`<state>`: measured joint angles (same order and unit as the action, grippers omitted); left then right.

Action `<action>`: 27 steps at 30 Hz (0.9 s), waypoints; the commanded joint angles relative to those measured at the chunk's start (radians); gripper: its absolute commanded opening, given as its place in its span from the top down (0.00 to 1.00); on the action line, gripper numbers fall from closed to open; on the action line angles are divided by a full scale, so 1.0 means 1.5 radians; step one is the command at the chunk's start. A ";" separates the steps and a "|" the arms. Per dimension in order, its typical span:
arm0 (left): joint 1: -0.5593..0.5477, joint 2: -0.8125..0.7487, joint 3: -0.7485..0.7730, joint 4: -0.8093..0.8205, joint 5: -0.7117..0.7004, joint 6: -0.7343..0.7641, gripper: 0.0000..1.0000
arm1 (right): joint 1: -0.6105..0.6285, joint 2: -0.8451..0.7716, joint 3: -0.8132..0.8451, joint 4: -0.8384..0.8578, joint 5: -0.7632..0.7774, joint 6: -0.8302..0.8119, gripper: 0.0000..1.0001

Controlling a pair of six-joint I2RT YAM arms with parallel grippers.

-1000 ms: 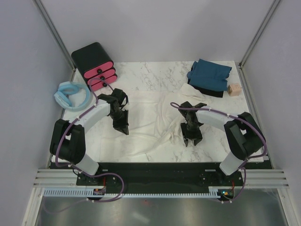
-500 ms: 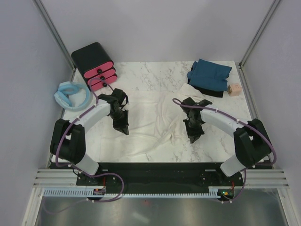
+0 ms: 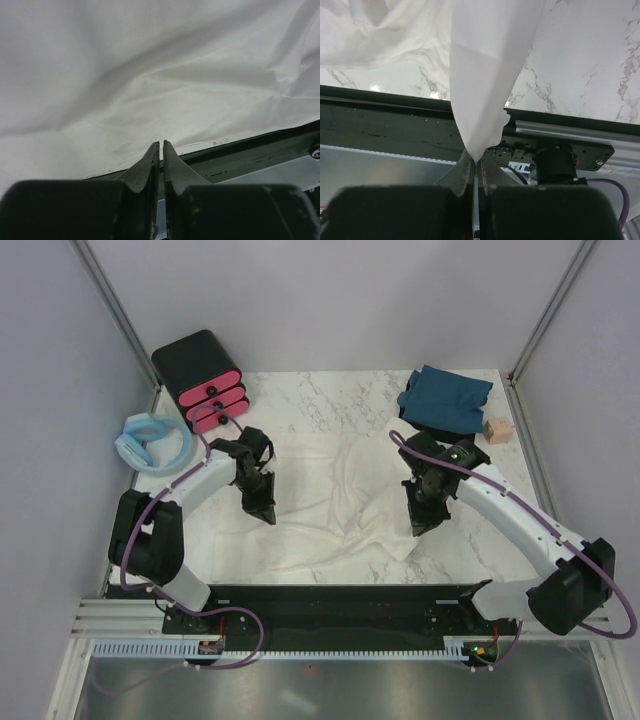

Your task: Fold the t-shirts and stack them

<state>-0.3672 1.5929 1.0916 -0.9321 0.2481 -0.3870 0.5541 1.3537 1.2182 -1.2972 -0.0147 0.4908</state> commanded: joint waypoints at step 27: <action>-0.002 -0.030 0.031 0.017 0.028 0.015 0.87 | 0.027 -0.269 0.075 -0.109 -0.100 0.254 0.87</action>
<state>-0.3672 1.5841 1.1007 -0.9268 0.2707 -0.3870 0.5900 0.9707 1.3422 -1.3479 -0.1097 0.8303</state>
